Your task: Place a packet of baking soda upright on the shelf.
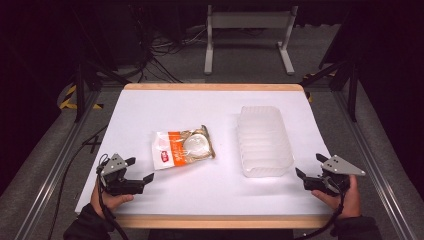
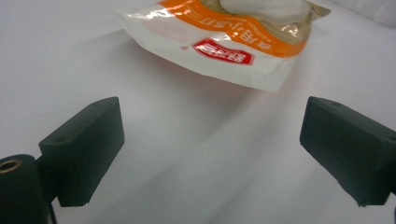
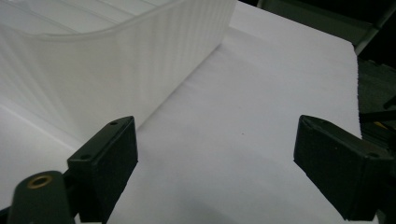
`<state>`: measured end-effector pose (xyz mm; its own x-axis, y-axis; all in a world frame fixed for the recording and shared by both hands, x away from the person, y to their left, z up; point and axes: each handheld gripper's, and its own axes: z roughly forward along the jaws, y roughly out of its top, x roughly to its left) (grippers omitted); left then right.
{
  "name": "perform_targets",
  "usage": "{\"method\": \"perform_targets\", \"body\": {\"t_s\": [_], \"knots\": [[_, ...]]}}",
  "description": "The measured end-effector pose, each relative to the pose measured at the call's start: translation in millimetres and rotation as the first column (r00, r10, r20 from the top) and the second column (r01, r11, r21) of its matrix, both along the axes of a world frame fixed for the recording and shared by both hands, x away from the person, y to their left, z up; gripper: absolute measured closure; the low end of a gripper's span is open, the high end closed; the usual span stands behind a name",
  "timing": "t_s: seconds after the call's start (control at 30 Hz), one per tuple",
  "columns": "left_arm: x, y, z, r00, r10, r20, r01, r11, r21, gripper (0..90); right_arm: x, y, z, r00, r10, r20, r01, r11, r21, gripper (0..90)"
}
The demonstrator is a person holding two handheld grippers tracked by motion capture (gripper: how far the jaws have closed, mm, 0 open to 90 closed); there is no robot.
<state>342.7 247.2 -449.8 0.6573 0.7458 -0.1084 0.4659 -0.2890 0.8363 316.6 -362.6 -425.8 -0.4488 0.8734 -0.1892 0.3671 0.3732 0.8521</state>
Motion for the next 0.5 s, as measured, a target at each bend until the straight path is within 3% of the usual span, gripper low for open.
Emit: {"method": "perform_targets", "body": {"t_s": [0.17, 0.23, 0.5], "knots": [[-0.4, -2.9, -1.4, 0.9995, -0.022, -0.024, 0.022, 0.9997, -0.012, 7.4, 1.8, -3.7, -1.0, 0.9997, -0.023, 0.000, 0.023, 1.000, 0.007, 14.3], [-3.1, -4.1, -1.4, 0.9991, -0.025, -0.035, 0.025, 0.9997, 0.001, 7.4, 2.1, -3.4, -0.2, 0.9997, -0.022, 0.005, 0.022, 1.000, 0.009, 14.9], [0.9, -9.0, -1.2, 0.9972, -0.047, -0.058, 0.047, 0.9989, -0.002, 6.5, -2.1, 3.0, 0.0, 0.9999, 0.012, 0.007, -0.013, 1.000, 0.011, 15.3]]}}
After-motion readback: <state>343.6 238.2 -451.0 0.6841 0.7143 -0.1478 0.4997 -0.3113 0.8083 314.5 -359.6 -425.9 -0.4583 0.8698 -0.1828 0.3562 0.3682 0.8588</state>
